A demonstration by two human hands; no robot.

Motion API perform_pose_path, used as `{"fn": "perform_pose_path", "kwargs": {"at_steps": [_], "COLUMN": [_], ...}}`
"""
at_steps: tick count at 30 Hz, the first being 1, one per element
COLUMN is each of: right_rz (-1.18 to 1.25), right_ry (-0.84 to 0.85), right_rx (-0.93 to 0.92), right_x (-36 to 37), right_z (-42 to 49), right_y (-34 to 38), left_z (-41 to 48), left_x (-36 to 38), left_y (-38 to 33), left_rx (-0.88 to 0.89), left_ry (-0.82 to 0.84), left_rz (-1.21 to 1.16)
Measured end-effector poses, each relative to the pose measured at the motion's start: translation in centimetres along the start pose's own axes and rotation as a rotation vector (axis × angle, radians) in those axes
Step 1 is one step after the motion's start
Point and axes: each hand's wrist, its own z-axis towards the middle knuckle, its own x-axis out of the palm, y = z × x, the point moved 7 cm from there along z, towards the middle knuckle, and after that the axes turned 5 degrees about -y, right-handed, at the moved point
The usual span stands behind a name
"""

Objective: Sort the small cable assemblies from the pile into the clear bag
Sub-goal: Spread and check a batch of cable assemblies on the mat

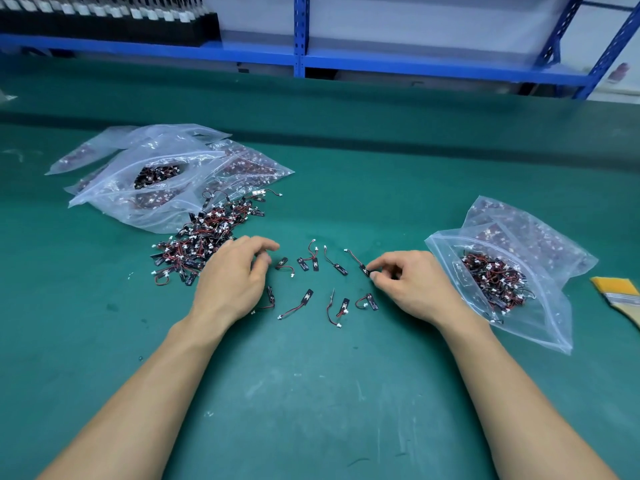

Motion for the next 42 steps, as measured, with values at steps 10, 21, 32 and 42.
{"fn": "perform_pose_path", "kwargs": {"at_steps": [10, 21, 32, 42], "right_rz": [0.158, 0.148, 0.035, -0.059], "right_ry": [0.221, 0.207, -0.002, 0.040], "right_rx": [-0.088, -0.083, 0.012, 0.042], "right_x": [-0.4, 0.0, -0.4, 0.1], "right_z": [-0.9, -0.8, 0.4, 0.5], "right_y": [0.6, 0.3, -1.6, -1.6], "left_z": [-0.5, -0.4, -0.2, -0.3], "left_x": [0.1, 0.5, 0.8, 1.8], "left_y": [0.2, 0.1, 0.8, 0.7], "left_rx": [-0.142, -0.094, -0.103, -0.056], "left_ry": [0.044, 0.035, -0.002, 0.082], "left_rz": [-0.025, -0.126, -0.227, -0.240]}}
